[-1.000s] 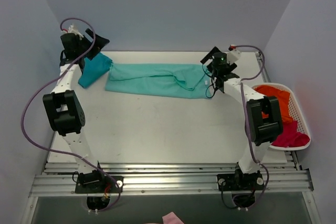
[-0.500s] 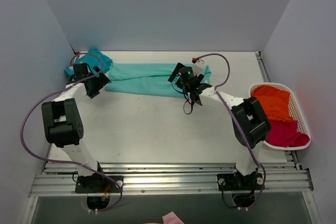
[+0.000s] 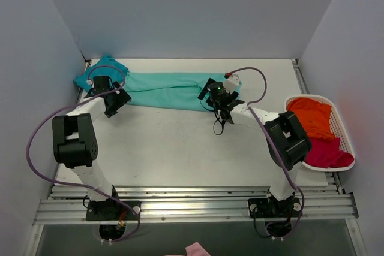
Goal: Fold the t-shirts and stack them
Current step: Fold the tshirt
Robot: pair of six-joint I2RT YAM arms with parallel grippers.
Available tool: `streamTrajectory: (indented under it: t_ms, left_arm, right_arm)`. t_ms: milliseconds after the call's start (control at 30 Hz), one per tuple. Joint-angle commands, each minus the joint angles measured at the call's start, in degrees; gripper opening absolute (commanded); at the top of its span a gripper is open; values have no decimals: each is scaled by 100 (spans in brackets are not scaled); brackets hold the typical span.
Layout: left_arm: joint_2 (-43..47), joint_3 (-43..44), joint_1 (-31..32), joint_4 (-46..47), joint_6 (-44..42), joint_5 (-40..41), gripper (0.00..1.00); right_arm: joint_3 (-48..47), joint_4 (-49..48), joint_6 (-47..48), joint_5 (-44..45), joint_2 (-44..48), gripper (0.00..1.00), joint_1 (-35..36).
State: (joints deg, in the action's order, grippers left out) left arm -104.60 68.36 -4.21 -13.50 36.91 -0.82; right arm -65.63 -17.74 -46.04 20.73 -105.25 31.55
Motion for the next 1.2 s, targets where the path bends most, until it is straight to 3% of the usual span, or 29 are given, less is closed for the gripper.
streamTrajectory:
  t_ms: [0, 233, 467, 567, 600, 700, 800, 1033, 1133, 1167]
  left_arm:
    - [-236, 274, 25, 58, 45, 363, 93]
    - [-886, 898, 34, -179, 62, 539, 93]
    - [-1519, 1627, 69, -495, 89, 565, 85]
    - [-1660, 1839, 113, -618, 89, 662, 64]
    - [-1721, 1943, 122, -706, 54, 671, 47]
    - [-1879, 2155, 210, -943, 1, 741, 29]
    - [-1933, 2340, 262, -1085, -43, 846, 3]
    - [-1854, 2243, 271, -997, -52, 838, 2]
    - [-1749, 2121, 306, -927, -78, 820, 2]
    - [-1679, 2033, 315, -883, -87, 820, 2]
  right_arm:
    - [277, -10, -89, 335, 435, 92, -9]
    - [690, -151, -107, 414, 716, 92, -9]
    - [1332, -371, -159, 598, 1252, 92, -17]
    - [1560, -327, -238, 695, 1445, 92, -35]
    - [1631, -318, -308, 713, 1490, 92, -35]
    - [1894, -327, -440, 748, 1630, 92, -44]
    - [2210, -239, -783, 862, 1701, 92, -35]
    - [2301, -318, -1276, 897, 1089, 85, -79]
    - [1941, -318, -1258, 906, 509, 73, -184]
    - [1853, -336, -1241, 880, 349, 55, -315]
